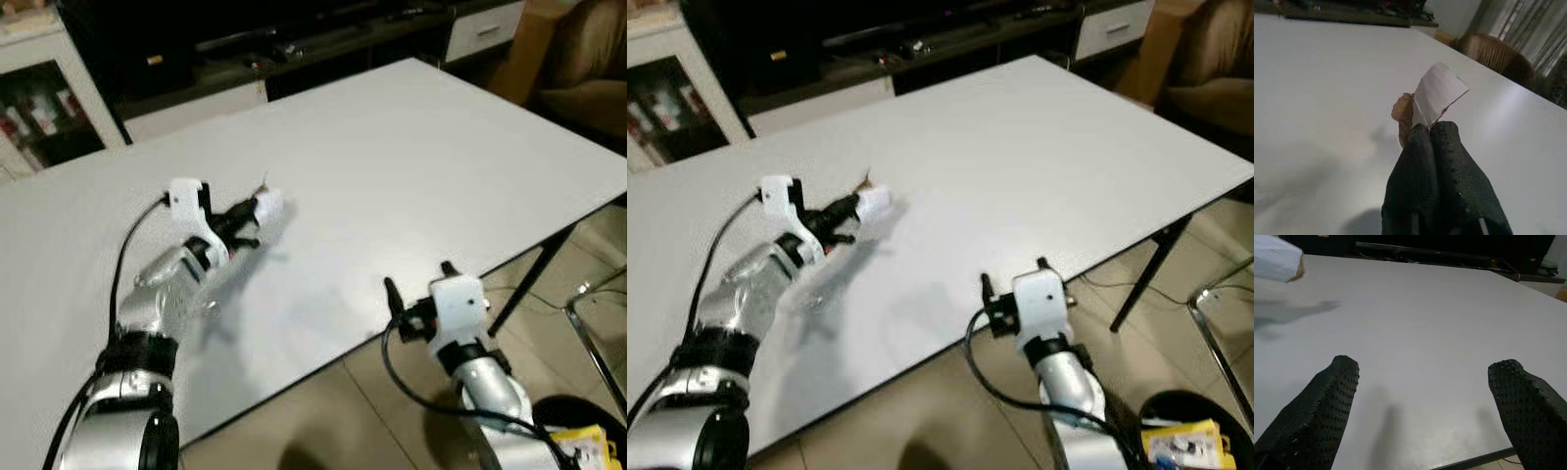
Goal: Picking trash to rubbish bin
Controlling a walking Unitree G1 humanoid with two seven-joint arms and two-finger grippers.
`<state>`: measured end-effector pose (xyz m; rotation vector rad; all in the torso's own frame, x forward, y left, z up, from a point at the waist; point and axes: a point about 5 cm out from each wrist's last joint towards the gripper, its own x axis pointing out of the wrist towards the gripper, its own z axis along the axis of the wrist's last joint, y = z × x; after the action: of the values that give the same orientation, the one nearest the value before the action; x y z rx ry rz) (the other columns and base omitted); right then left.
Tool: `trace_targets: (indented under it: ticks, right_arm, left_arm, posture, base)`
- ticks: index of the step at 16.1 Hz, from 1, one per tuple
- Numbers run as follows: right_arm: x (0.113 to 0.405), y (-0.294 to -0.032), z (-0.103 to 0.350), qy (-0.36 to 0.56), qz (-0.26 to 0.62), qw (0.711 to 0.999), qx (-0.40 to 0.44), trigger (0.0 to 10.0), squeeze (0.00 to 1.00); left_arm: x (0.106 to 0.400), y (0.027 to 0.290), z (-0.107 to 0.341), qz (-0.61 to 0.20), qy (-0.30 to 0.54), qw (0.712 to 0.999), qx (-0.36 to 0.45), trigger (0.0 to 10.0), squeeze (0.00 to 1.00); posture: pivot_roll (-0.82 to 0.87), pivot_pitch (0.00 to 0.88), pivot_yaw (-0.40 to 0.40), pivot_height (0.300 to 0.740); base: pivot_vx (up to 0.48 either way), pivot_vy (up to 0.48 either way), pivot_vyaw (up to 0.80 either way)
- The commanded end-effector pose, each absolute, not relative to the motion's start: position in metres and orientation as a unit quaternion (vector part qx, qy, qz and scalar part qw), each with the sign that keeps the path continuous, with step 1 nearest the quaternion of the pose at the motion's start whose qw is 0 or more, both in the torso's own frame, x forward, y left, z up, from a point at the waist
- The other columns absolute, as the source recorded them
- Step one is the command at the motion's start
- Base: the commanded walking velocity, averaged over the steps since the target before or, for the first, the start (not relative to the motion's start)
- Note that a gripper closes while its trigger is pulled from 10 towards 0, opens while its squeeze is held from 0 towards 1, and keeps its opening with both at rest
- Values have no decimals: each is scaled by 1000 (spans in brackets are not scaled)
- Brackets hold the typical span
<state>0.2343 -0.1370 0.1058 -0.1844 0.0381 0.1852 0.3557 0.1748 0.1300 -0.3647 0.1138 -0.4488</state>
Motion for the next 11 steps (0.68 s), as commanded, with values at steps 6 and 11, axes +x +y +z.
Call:
trace_targets:
  ticks: [6,11]
  right_arm:
    - [246,-135,113,-3,100,991,-88,10000,0]
    - [261,-134,136,-42,74,994,-73,10000,0]
  left_arm:
    - [317,181,155,-193,-32,963,-187,0,0]
    - [322,182,189,-155,-48,985,-54,10000,0]
  posture:
    - [-86,0,72,740]
    - [-97,0,78,740]
  base:
    - [0,0,0]
    - [0,0,0]
